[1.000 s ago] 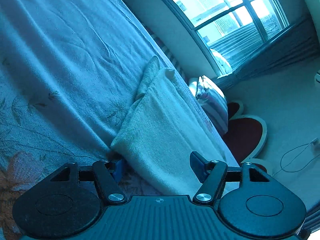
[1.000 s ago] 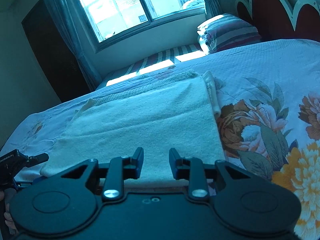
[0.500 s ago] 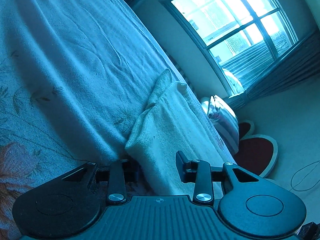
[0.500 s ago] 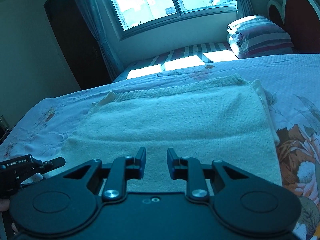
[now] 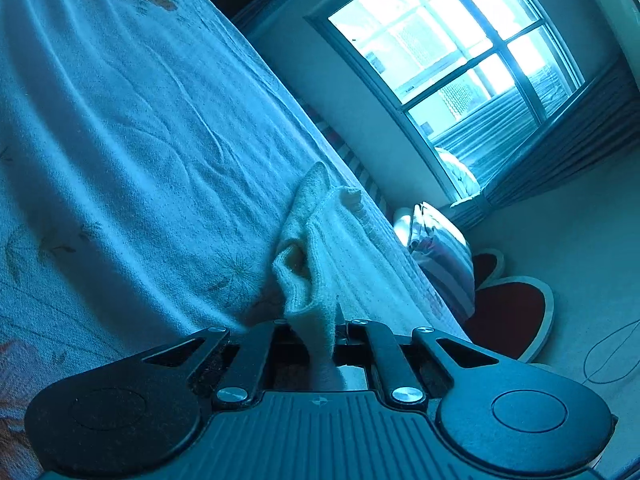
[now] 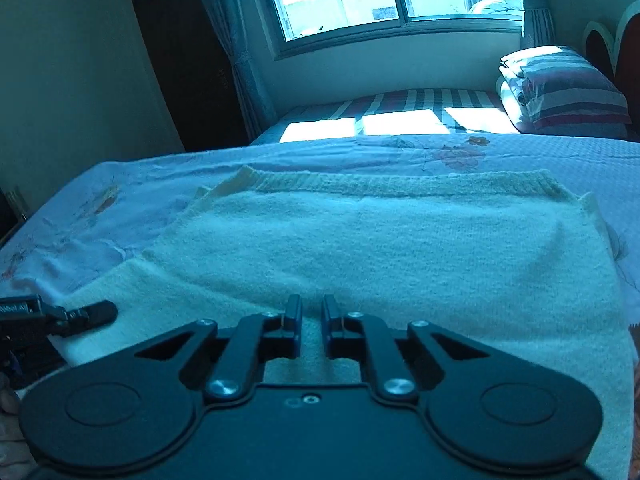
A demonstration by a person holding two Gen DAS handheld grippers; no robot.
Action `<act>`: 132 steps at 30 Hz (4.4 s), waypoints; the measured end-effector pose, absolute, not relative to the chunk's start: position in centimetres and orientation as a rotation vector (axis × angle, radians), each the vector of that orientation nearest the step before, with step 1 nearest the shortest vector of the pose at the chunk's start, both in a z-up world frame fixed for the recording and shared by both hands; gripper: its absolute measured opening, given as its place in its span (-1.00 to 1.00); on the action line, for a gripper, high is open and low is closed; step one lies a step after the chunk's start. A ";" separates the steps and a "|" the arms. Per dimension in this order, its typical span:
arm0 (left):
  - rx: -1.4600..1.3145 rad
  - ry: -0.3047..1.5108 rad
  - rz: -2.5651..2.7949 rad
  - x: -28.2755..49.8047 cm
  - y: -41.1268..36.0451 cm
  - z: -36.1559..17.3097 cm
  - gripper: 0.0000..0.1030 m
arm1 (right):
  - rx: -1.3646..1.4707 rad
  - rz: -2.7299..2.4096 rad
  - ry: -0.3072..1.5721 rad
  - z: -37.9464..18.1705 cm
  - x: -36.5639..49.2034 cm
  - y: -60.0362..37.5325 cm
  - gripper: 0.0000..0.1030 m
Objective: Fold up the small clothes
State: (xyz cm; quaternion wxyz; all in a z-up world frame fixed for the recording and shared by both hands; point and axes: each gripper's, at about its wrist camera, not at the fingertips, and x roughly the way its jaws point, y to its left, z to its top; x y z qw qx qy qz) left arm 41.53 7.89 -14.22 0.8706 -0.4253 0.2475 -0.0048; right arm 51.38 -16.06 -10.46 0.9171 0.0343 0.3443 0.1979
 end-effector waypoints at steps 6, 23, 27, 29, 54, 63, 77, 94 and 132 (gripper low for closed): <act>-0.742 0.455 -0.129 42.5 5.7 -9.3 -0.89 | -0.002 0.384 0.660 -11.3 50.6 -15.3 -0.90; -0.253 0.745 -0.785 48.8 -16.7 -6.8 -0.88 | 0.758 0.073 0.581 -11.9 40.1 -36.3 -0.43; -0.206 0.771 -0.761 47.4 -17.6 -8.0 -0.52 | 0.883 0.022 0.533 -12.1 37.0 -40.8 -0.38; -0.228 0.750 -0.796 46.4 -16.3 -7.1 0.42 | 0.880 0.030 0.517 -11.7 36.3 -41.5 -0.34; -0.214 0.659 -0.331 40.0 -6.1 -9.1 -0.14 | 0.789 0.096 0.652 -10.7 39.2 -33.7 -0.50; -0.165 0.683 -0.339 40.5 -7.3 -9.6 -0.14 | 0.789 0.096 0.654 -10.6 39.6 -33.2 -0.51; -0.381 0.679 -0.301 39.7 -4.3 -11.1 -0.79 | 0.765 0.132 0.669 -9.7 38.9 -31.5 -0.80; -0.445 0.703 -0.359 38.9 -2.1 -11.7 -0.79 | 0.662 0.069 0.769 -11.6 38.2 -32.6 -0.83; -0.174 0.597 -0.365 56.1 -7.4 -5.3 0.03 | 0.240 0.121 0.656 -6.9 51.0 -32.3 -0.21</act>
